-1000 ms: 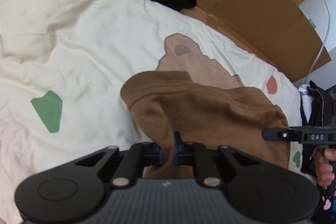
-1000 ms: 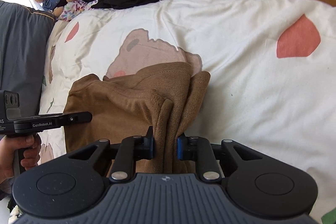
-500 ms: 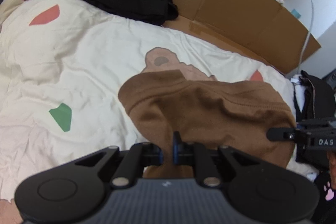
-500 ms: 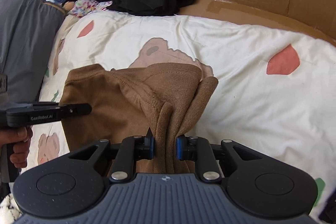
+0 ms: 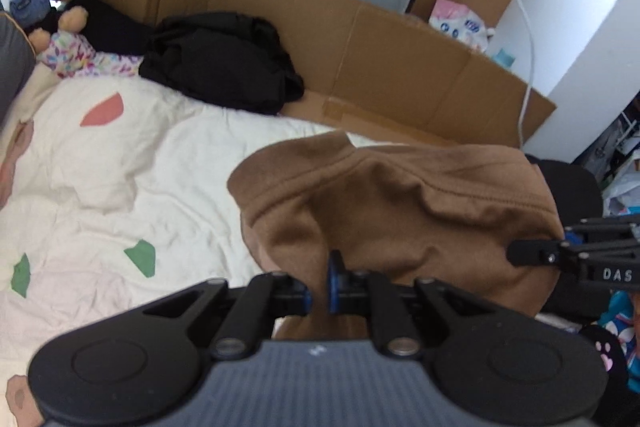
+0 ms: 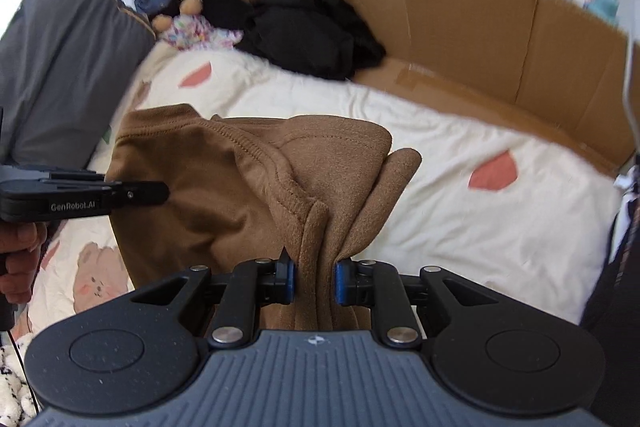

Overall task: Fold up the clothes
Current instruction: 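Lift the brown shirt bundle off the sheet with both grippers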

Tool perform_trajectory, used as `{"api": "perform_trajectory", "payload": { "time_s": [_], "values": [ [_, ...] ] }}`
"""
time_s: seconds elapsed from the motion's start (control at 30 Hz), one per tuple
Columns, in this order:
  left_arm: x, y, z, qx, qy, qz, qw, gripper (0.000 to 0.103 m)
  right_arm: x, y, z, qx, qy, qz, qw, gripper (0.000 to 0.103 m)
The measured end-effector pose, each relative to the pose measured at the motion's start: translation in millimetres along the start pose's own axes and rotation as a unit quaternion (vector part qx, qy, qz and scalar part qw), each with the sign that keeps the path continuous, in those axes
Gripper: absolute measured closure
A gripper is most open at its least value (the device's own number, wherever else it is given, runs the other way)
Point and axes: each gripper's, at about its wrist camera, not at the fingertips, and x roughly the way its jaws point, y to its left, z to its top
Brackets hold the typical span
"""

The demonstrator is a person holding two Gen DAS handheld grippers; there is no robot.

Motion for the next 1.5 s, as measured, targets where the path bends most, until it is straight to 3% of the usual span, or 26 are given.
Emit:
{"api": "perform_trajectory", "payload": {
  "time_s": [0.37, 0.77, 1.23, 1.5],
  "values": [
    [-75, -49, 29, 0.014, -0.078, 0.017, 0.9967, 0.095, -98, 19, 26, -0.004, -0.095, -0.032, 0.995, 0.084],
    [-101, -102, 40, 0.014, -0.119, 0.001, 0.9928, 0.095, -159, 14, 17, 0.023, -0.148, -0.07, 0.986, 0.084],
    [-82, -147, 26, 0.064, -0.105, -0.018, 0.9922, 0.095, -175, -25, -7, 0.049, -0.139, -0.108, 0.983, 0.084],
    [-72, -155, 30, 0.062, -0.101, -0.02, 0.9928, 0.095, -175, -41, -14, 0.063, -0.139, -0.107, 0.982, 0.084]
  ]
}}
